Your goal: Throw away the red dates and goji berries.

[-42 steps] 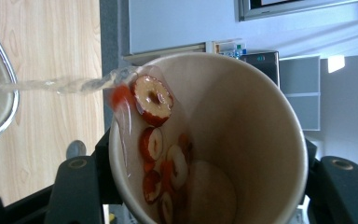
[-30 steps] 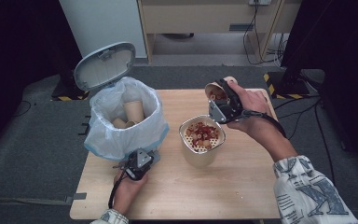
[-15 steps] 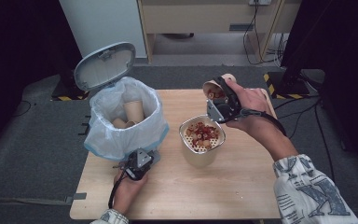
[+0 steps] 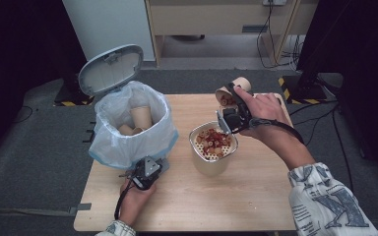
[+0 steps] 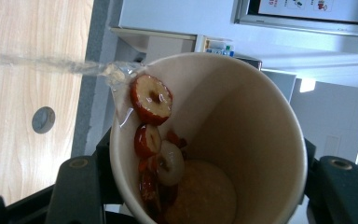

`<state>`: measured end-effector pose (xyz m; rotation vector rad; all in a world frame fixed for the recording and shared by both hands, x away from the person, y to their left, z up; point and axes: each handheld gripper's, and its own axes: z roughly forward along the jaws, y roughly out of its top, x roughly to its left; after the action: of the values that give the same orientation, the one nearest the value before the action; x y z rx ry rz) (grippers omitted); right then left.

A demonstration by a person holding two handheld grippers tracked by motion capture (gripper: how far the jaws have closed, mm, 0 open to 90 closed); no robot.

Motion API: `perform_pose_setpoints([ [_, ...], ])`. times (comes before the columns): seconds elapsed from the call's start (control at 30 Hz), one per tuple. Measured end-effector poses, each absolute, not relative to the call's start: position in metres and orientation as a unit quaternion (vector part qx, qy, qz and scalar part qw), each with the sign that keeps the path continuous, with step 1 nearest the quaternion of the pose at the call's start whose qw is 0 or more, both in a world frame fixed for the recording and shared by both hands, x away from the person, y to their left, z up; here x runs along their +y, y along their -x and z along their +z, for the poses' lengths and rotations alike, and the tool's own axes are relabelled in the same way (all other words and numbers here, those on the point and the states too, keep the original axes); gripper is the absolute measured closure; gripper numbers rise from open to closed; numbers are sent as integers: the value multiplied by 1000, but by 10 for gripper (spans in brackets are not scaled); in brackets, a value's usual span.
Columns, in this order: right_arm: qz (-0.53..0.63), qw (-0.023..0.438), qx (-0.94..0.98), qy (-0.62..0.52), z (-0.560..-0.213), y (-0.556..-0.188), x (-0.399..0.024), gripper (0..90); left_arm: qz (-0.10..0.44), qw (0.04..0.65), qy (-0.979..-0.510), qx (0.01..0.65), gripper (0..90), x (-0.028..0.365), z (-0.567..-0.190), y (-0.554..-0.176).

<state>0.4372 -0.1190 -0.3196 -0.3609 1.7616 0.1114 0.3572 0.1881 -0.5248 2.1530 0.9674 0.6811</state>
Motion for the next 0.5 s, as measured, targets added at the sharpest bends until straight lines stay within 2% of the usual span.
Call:
perform_pose_setpoints([
  [0.5, 34, 625, 761, 170, -324, -436, -119, 369, 262, 335, -826, 371, 873, 188, -525, -357],
])
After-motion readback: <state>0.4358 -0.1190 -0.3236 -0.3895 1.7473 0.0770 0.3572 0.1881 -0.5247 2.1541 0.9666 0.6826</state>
